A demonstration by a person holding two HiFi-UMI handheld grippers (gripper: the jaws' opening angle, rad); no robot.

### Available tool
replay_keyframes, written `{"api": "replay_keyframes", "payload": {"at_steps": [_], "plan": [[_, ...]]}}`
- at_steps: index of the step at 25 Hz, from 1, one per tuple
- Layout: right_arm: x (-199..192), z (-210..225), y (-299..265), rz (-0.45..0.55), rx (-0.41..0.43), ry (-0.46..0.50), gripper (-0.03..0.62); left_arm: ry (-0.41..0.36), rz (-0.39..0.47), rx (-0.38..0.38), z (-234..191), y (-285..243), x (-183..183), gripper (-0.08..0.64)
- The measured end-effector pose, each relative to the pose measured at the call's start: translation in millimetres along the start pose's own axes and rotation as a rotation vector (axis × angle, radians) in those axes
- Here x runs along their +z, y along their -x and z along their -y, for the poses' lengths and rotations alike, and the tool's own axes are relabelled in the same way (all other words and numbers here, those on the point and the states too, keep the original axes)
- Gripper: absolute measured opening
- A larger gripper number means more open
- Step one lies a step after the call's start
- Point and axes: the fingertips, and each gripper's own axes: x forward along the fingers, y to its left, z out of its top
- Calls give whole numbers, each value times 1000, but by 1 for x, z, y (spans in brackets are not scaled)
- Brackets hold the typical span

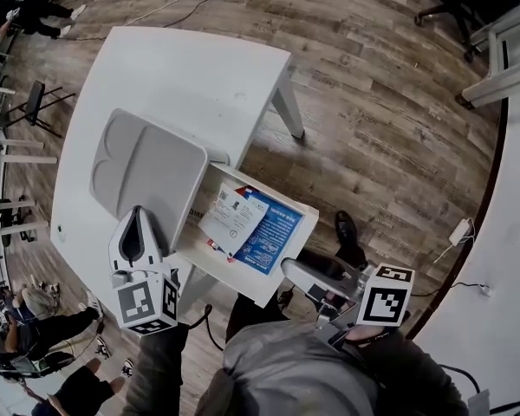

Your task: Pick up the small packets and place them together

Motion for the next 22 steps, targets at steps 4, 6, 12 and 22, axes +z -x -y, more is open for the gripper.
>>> {"api": "replay_keyframes", "payload": {"at_steps": [4,6,12,22], "plan": [[1,-3,-4,-4,11,2,195,-3,-1,8,-4,-2,1,0],[1,-3,-5,-3,20,13,196,-7,4,13,-5,-2,1,0],[-9,8,4,-91,-23,185,302,-25,16,26,3,1,-2,0],[36,-10,28,-248,-172,535,313,92,28,101,-25,6,27,0]]}}
